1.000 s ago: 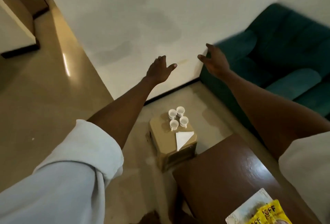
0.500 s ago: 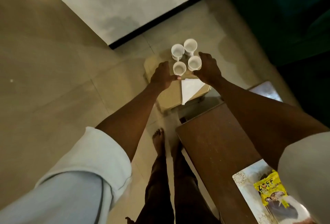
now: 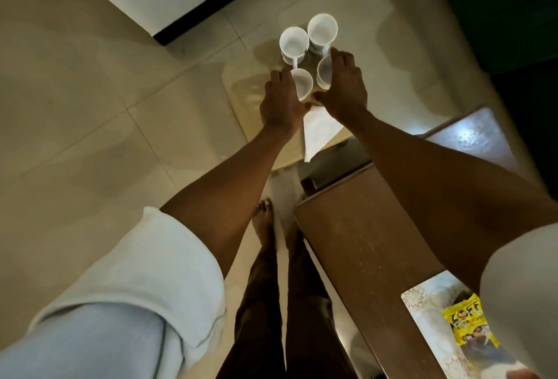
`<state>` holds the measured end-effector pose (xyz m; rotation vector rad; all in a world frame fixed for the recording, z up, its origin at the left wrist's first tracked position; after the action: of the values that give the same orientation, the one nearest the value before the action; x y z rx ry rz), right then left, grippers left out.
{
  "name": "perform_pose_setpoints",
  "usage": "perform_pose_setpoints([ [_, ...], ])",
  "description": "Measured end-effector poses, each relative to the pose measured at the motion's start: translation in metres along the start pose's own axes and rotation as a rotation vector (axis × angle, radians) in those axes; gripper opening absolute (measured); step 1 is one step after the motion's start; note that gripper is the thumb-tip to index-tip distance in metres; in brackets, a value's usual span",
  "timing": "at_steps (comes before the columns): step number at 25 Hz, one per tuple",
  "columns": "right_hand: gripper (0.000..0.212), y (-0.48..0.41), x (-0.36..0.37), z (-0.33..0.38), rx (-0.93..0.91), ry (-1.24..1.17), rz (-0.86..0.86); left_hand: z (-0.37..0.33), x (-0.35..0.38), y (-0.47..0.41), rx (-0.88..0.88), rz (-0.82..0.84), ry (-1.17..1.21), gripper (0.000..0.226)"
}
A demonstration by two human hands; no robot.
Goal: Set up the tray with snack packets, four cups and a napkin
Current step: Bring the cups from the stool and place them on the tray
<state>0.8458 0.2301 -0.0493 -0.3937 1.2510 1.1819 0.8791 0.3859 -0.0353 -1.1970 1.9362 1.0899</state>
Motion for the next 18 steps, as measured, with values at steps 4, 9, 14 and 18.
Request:
perform_pose_setpoints([
  [4, 0.069, -0.003, -0.009, 0.007, 0.021, -0.012, -0.062, -0.001, -0.005, -0.005, -0.012, -0.044, 0.017, 0.076],
  [9, 0.061, -0.004, -0.014, 0.009, 0.045, -0.008, -0.067, -0.012, -0.009, -0.011, 0.009, -0.071, 0.058, 0.069],
  [14, 0.064, 0.003, -0.018, 0.008, 0.064, -0.024, -0.087, -0.018, -0.013, -0.013, 0.021, -0.071, 0.102, 0.068],
  [18, 0.064, 0.021, -0.040, 0.008, 0.076, -0.038, -0.139, -0.031, -0.037, -0.002, 0.039, -0.090, 0.084, 0.066],
])
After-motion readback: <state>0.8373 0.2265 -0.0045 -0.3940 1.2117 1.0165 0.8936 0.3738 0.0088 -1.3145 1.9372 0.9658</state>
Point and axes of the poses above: each hand's wrist, its own y-axis away from the middle knuckle, its own x-axis out of the palm, z = x × y, the point moved 10 cm from there along -y, towards the middle knuckle, and after that the axes turned 5 degrees about y, right-handed, at the moved point
